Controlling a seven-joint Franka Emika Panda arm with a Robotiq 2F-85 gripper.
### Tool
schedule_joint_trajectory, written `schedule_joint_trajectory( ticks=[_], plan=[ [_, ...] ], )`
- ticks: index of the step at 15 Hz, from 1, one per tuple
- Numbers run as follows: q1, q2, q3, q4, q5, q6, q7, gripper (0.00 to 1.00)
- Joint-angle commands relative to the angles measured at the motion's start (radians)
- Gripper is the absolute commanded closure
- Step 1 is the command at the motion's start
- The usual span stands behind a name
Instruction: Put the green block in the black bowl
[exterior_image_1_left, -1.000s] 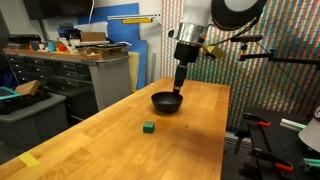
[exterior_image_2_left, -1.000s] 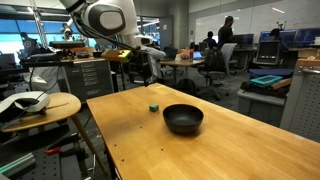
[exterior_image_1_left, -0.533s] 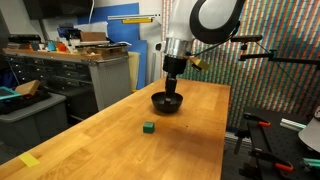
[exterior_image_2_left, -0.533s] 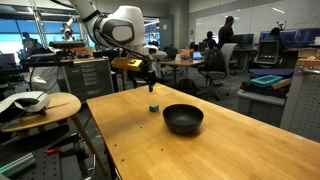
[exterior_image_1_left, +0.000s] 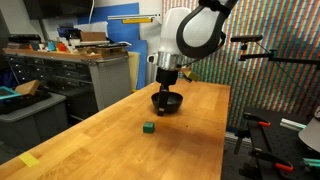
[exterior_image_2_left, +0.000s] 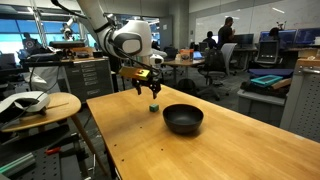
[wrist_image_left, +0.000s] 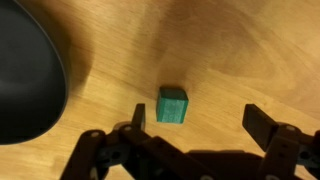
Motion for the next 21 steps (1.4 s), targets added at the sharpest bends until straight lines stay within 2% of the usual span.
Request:
schedule_joint_trajectory(
  ticks=[1,13,21],
  plan=[
    [-0.029,0.074,0.037,0.051,-0.005,0.047,0.010,0.00],
    [-0.026,0.213,0.056,0.104,-0.100,0.159,0.025,0.00],
    [-0.025,0.277,0.053,0.174,-0.138,0.158,0.046,0.00]
  ],
)
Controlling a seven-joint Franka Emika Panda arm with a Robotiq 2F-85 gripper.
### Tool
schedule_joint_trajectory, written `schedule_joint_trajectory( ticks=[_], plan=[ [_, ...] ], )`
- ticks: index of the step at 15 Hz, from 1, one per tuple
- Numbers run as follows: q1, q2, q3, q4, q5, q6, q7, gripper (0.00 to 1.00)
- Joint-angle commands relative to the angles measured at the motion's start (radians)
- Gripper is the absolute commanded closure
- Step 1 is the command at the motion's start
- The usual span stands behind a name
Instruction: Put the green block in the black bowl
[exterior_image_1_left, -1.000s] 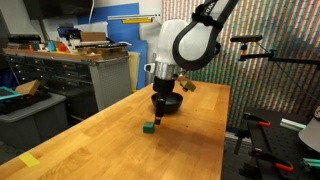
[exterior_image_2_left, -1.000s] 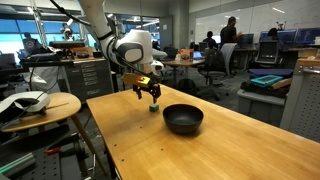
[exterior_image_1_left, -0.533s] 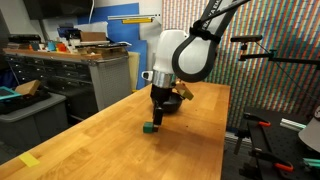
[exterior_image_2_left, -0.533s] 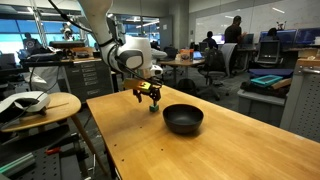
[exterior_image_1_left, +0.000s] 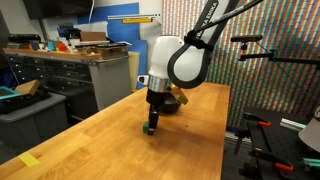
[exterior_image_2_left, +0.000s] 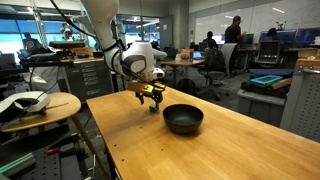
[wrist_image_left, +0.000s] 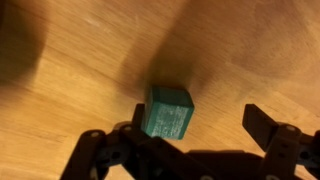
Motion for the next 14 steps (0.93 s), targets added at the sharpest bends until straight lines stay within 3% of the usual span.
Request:
schedule_joint_trajectory(
  ticks=[1,2,3,4,11,14],
  plan=[
    [-0.018,0.037,0.015,0.051,-0.033,0.008,0.029,0.00],
    [-0.017,0.040,0.013,0.058,-0.034,0.006,0.030,0.00],
    [-0.017,0.042,0.013,0.062,-0.033,0.001,0.033,0.25],
    [-0.016,0.042,0.011,0.063,-0.035,0.002,0.034,0.25],
    [-0.012,0.035,-0.001,0.060,-0.057,0.014,0.047,0.81],
    [-0.013,0.029,-0.006,0.059,-0.061,0.013,0.053,0.78]
  ],
)
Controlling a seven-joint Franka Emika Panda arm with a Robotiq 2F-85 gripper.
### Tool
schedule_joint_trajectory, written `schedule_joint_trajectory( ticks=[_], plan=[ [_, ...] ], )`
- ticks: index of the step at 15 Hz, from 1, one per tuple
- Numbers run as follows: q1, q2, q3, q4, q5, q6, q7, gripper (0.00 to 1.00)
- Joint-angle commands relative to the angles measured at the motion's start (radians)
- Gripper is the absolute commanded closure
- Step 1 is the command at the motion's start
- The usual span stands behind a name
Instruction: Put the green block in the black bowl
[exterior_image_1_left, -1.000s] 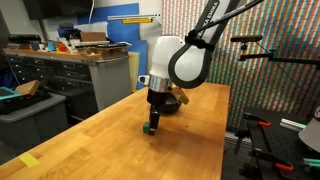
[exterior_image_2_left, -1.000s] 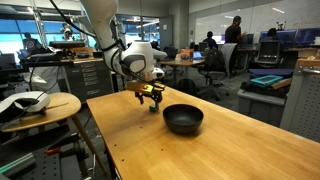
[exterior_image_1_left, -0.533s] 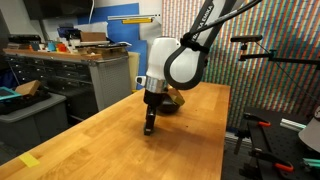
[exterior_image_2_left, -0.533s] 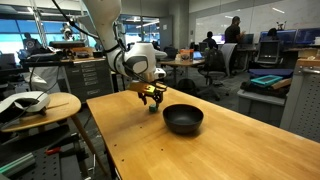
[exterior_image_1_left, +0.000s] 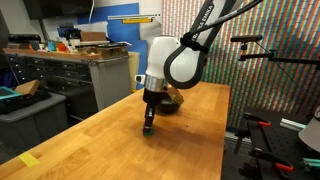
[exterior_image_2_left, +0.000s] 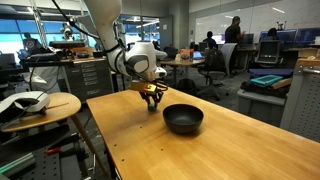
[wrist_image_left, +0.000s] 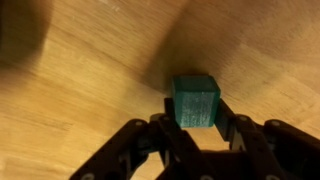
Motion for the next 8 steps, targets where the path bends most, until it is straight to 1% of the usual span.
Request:
schedule_joint_trajectory(
  ticks=[1,5,8],
  plan=[
    [-0.012,-0.004,-0.002,0.013,-0.030,0.013,0.034,0.78],
    [-0.035,-0.033,0.001,0.018,-0.012,-0.002,0.055,0.80],
    [-0.055,-0.067,-0.009,0.016,-0.009,0.010,0.073,0.81]
  ],
)
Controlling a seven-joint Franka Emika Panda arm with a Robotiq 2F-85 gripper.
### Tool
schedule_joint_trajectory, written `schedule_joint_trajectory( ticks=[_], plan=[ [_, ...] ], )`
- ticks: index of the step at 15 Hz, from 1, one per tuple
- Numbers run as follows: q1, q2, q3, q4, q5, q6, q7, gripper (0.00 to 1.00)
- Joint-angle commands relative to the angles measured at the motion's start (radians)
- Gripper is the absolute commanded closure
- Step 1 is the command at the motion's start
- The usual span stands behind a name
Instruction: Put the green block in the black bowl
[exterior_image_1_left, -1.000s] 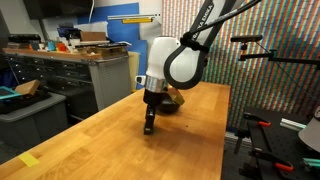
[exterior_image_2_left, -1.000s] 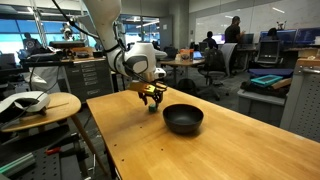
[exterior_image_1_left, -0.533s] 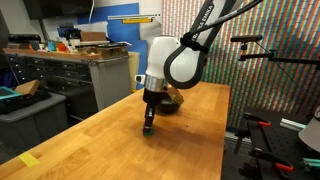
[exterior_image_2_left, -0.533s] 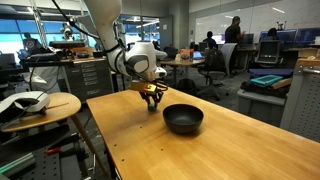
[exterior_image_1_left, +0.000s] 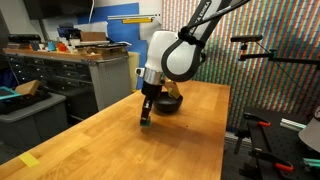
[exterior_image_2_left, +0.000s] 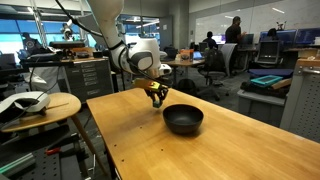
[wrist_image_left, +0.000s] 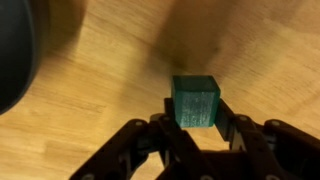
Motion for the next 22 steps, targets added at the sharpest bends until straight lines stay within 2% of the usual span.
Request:
schedule_joint_trajectory(
  ticks=[1,13,17,22],
  plan=[
    [-0.030,-0.062,-0.009,-0.007,-0.006,0.012,0.038,0.81],
    [-0.131,-0.230,-0.113,-0.110,0.011,0.075,0.089,0.80],
    [-0.115,-0.240,-0.145,-0.161,0.010,0.094,0.148,0.80],
    [-0.109,-0.198,-0.160,-0.170,0.006,0.095,0.195,0.81]
  ],
)
